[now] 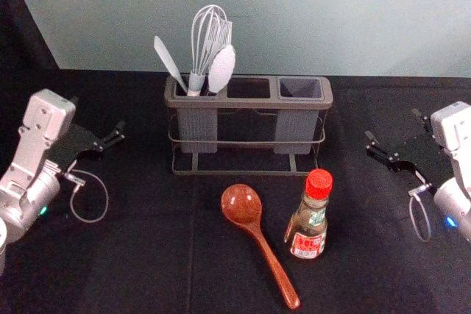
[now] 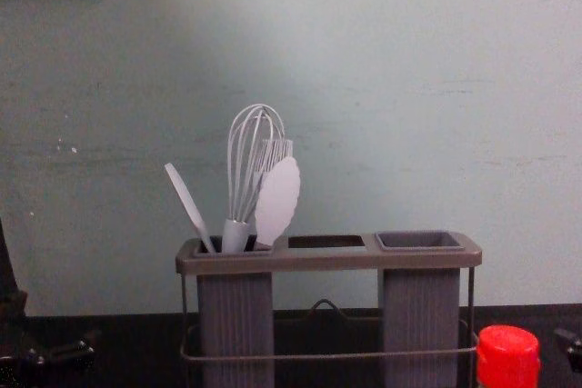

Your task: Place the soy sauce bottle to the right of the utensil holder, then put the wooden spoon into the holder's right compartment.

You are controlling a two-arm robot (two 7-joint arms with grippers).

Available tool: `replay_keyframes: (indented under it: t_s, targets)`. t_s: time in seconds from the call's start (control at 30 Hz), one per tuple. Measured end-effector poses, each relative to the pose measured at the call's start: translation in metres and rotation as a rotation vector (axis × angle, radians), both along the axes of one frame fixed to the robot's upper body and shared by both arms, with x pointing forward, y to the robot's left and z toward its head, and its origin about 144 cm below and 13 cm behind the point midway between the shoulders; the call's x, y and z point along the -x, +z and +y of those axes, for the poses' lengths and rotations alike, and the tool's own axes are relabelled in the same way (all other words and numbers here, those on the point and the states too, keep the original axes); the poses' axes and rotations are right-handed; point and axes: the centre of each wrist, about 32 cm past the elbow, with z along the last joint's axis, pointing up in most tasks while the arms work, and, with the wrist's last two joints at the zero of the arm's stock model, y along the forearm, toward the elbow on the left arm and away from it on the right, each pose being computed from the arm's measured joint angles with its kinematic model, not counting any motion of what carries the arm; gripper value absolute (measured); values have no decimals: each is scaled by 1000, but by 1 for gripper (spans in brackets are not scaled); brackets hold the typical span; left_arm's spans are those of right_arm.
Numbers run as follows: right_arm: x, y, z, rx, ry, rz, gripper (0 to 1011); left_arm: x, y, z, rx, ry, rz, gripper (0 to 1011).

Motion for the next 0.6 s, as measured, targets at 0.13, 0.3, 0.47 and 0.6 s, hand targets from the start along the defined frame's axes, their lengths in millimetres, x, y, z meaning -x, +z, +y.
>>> replay_keyframes:
  t_s: [0.13,0.3,0.47,0.6]
  targets:
    - [0,0,0,0,0,0,1003,0,0,0,0,0,0,1011]
    - [0,0,0,0,0,0,1003,0,0,0,0,0,0,1011]
    - [0,0,0,0,0,0,1003,0,0,0,0,0,0,1011]
    - [0,0,0,0,0,0,1002,0,0,0,0,0,0,1011]
